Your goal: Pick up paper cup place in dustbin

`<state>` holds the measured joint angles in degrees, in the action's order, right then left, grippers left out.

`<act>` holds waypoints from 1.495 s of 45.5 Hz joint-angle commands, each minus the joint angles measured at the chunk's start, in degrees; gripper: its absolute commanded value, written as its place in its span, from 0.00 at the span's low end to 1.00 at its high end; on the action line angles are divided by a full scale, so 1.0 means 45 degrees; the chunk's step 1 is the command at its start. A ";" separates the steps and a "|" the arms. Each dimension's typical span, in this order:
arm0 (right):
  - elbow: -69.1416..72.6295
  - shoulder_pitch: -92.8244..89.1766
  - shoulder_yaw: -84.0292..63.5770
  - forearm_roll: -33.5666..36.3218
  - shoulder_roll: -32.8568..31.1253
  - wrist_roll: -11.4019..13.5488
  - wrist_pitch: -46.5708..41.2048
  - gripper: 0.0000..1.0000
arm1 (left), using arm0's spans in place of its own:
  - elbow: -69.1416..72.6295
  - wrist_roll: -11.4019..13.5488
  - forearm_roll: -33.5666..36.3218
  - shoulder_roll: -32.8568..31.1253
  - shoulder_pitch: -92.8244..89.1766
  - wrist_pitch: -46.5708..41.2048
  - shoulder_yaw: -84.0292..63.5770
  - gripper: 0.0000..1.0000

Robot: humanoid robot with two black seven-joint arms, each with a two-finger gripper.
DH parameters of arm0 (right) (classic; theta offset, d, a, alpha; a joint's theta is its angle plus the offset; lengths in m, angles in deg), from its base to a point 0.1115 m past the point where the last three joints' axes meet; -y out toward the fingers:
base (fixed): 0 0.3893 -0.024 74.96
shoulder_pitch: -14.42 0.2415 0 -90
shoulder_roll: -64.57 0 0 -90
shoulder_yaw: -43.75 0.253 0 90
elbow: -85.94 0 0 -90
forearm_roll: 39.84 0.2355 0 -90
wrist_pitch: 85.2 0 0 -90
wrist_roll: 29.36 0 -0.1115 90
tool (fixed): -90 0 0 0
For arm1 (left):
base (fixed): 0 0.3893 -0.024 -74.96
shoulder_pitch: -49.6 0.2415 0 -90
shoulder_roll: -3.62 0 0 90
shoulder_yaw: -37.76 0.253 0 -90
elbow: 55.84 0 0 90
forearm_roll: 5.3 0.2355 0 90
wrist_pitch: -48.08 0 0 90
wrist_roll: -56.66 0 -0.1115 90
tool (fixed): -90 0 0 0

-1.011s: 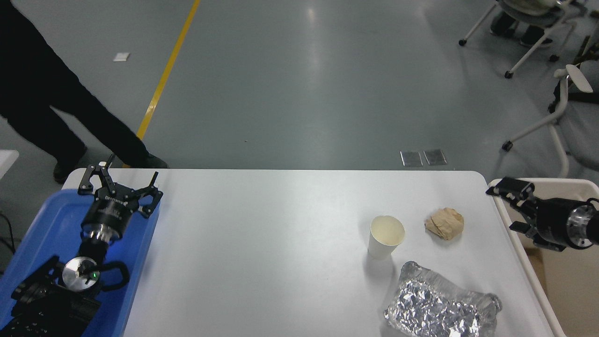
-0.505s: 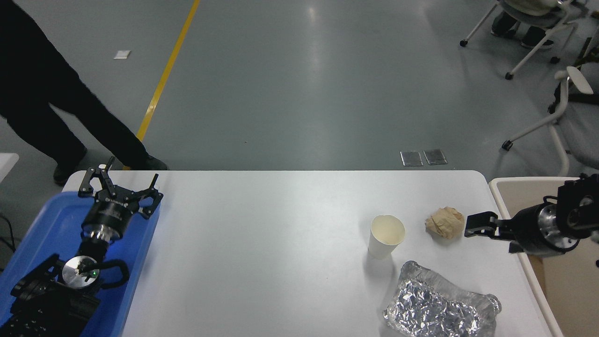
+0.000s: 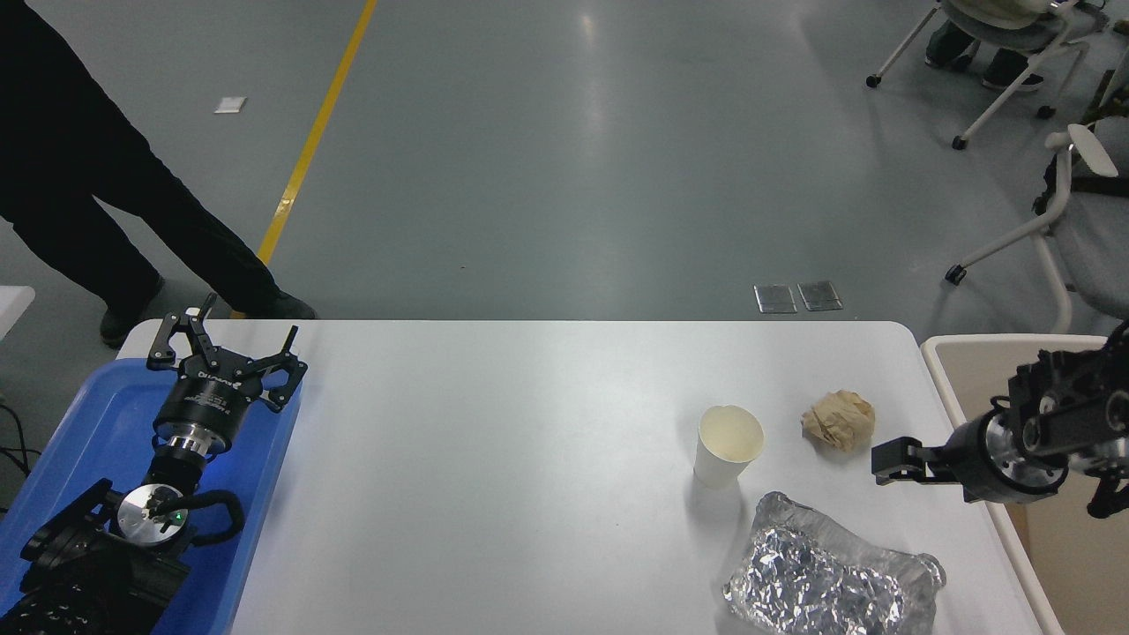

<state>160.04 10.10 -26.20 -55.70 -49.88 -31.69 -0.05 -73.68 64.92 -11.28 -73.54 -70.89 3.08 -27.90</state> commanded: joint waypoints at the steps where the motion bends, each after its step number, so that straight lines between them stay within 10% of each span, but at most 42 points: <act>1: -0.2346 -0.2709 0.1443 -0.1847 0.0804 0.0791 0.0218 0.98 | 0.0000 0.0000 0.0000 0.0000 -0.0001 -0.0001 0.0001 0.99; 49: -0.2914 -0.2946 0.2323 -0.1888 0.0804 0.0772 0.0042 0.94 | 0.0000 0.0000 0.0000 0.0000 -0.0040 -0.0001 0.0020 0.99; 68: 0.1869 0.2189 0.0156 -0.1790 -0.0953 0.0674 -0.0153 1.00 | 0.0000 0.0000 0.0000 0.0000 -0.0040 -0.0001 0.0020 0.99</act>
<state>156.24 6.70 -19.88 -63.97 -50.12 -28.40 -0.19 -73.68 64.93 -11.28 -73.55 -71.04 3.08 -27.81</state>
